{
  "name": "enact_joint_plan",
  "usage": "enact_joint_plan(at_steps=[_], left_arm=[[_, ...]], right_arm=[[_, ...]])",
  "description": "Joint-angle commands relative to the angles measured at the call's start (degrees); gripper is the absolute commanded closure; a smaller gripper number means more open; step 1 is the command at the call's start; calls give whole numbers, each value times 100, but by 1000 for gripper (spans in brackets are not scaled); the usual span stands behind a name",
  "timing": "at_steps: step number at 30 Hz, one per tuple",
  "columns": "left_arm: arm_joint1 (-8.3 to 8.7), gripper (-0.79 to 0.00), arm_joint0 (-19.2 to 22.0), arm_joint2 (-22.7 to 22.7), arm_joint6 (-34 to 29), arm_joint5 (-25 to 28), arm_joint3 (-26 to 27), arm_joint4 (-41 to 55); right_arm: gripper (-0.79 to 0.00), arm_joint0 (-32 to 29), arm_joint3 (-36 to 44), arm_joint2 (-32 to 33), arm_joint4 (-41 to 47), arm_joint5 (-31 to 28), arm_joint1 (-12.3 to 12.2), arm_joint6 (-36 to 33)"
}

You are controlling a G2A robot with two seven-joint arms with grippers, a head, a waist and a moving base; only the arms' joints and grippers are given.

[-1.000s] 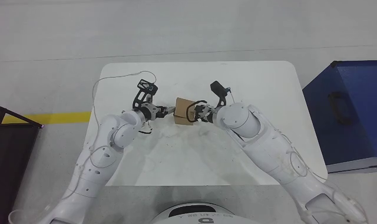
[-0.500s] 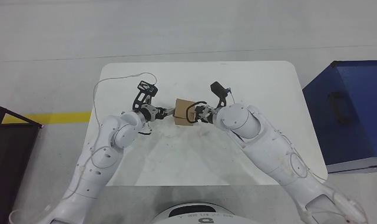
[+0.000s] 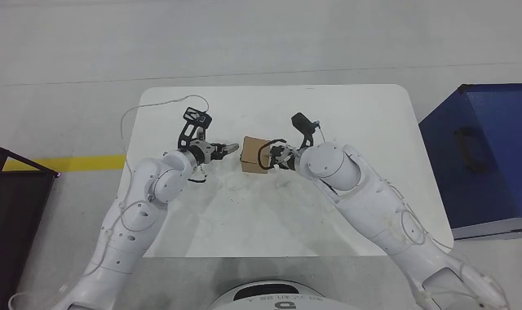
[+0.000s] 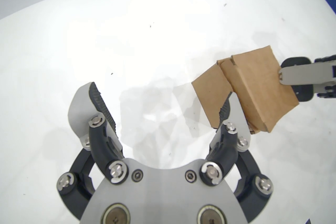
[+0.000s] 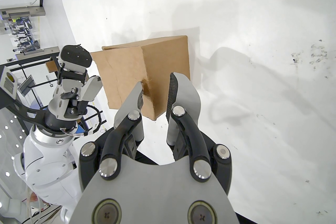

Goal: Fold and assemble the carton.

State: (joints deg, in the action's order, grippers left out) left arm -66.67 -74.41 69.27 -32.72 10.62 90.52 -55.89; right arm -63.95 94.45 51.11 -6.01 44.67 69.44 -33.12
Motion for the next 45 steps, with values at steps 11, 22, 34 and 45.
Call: enact_joint_plan(at_steps=[11,22,34,45], left_arm=[[-69,-785,248,-410,106,153,-263,-212],[-103,-785,331,-504,152,223,-324,-161],[-33,-785,-107,411,520,245,-251,1435],[5,-785,-618,917,486,524,-185,2996]], right_arm=[[-200,18,-4,3,-27,41,17,7],[-209,-70,246,185,-103,107,-17,71],[0,-550,1172,478,-232,-169,-59,705],[0,334,25,-454,-187,-147,246,574]])
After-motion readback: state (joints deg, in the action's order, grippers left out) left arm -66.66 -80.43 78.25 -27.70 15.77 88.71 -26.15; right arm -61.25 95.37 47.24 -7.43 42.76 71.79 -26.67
